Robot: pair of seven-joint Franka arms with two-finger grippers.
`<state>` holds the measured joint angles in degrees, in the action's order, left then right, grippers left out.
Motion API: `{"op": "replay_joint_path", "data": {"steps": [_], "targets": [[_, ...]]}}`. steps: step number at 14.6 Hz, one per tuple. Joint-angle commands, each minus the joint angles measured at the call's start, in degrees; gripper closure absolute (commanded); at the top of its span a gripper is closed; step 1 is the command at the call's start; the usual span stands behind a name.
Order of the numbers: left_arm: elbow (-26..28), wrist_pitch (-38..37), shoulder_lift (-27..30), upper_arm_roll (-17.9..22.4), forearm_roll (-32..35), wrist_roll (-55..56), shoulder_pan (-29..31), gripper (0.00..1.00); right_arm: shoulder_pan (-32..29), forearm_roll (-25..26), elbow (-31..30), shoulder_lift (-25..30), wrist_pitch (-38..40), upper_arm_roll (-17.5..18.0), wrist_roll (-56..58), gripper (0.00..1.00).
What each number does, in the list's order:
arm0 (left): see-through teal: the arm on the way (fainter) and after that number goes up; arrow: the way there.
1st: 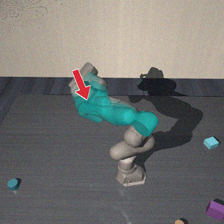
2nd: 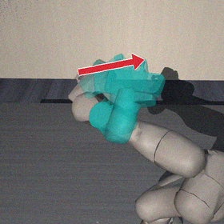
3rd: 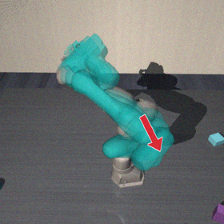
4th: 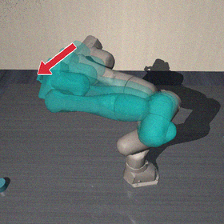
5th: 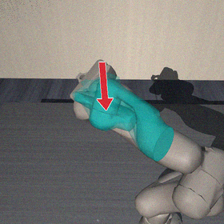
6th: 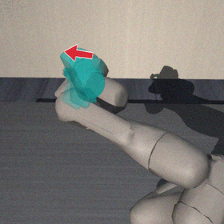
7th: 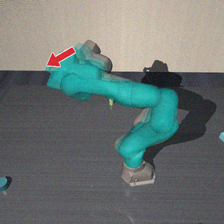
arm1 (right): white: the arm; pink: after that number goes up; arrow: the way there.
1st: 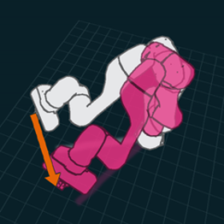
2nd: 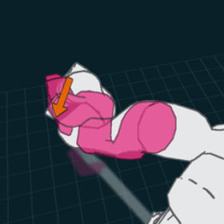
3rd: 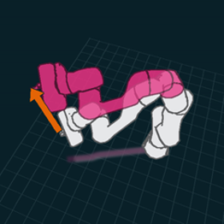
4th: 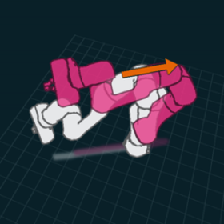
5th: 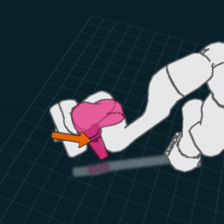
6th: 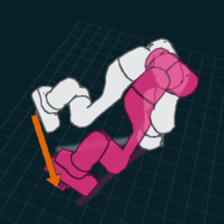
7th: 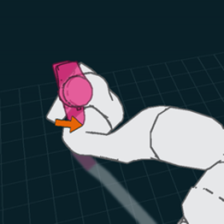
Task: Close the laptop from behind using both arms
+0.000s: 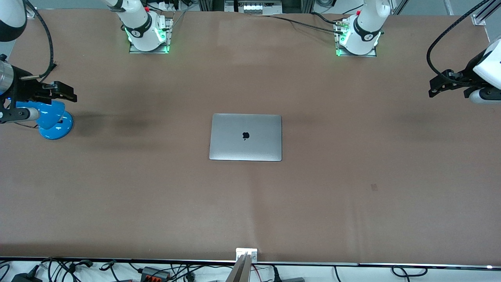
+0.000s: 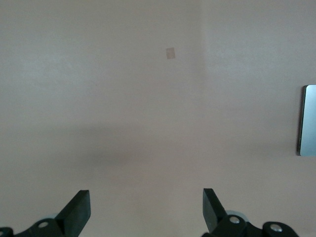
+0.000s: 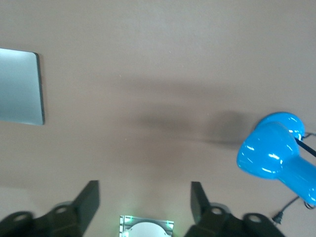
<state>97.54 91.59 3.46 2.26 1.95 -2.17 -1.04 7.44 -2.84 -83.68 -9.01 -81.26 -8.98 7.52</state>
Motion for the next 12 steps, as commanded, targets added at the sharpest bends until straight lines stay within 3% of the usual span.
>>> {"op": "replay_joint_path", "data": {"steps": [1,7,12], "targets": [[-0.07,-0.71,0.50,0.29,0.16,0.07,-0.54,0.00,-12.78,1.52,0.27,2.67,-1.43,14.05,0.13,0.00],[-0.16,-2.37,0.58,0.20,0.25,0.41,-0.54,0.00,-13.94,4.86,-9.47,9.70,-10.74,14.96,-0.40,0.00],[-1.57,-2.56,0.06,0.38,0.25,0.50,-0.90,0.00,-16.31,4.43,-10.01,9.80,-11.11,14.96,-2.50,0.00]]}}
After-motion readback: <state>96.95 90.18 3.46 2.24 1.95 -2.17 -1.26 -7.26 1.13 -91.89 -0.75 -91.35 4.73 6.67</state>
